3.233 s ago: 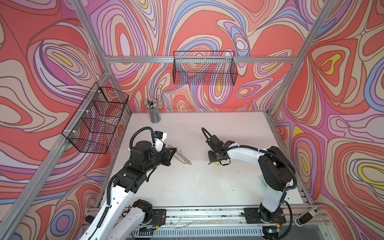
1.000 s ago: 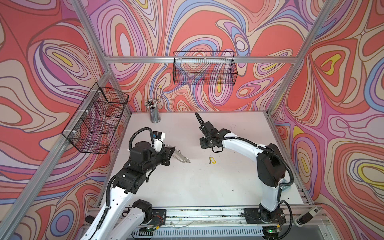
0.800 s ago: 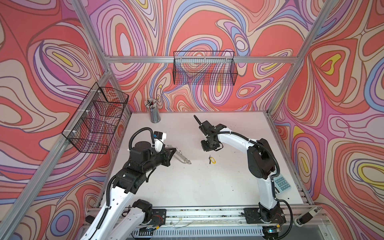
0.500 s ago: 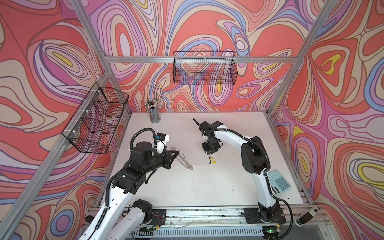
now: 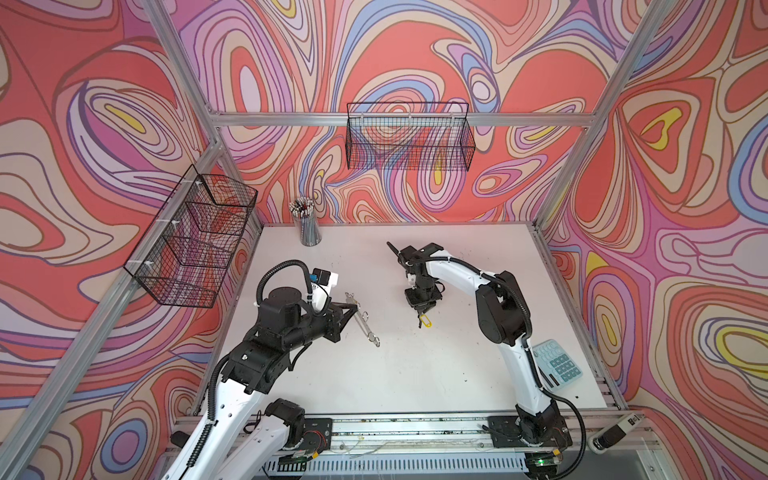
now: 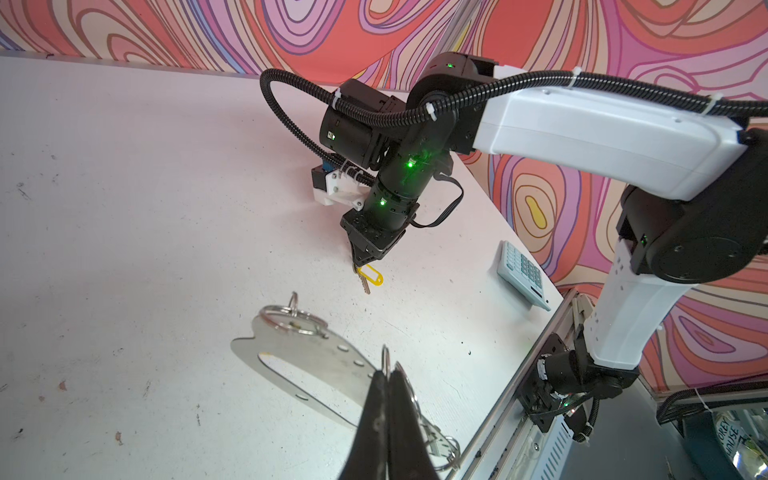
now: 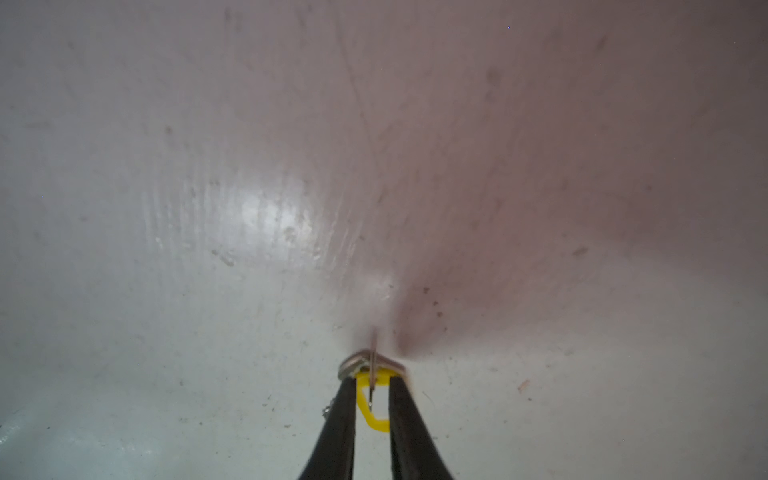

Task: Put the keys on the keyring
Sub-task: 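Lift and hold the key above the table with the right gripper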

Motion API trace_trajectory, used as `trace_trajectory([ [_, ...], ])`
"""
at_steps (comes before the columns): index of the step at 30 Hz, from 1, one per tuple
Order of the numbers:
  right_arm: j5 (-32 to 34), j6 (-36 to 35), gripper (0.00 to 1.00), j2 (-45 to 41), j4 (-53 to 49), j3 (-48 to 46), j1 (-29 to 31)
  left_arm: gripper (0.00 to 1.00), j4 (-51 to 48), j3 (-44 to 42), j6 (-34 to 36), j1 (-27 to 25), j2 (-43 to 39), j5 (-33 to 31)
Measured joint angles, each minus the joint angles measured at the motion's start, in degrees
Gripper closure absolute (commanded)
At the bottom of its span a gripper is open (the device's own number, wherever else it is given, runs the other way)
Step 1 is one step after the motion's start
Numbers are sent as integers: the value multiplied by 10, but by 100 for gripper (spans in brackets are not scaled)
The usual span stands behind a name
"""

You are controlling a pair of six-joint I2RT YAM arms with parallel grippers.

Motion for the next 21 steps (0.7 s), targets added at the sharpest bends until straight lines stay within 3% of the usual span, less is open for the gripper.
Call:
trace_trajectory([
  [13, -4, -2, 95, 9, 0, 10, -3, 100, 0, 0, 1, 0, 0, 0],
  [15, -5, -3, 100, 9, 0, 11, -3, 100, 0, 0, 1, 0, 0, 0],
  [21, -5, -2, 100, 9, 0, 11, -3, 100, 0, -2, 1, 0, 0, 0],
])
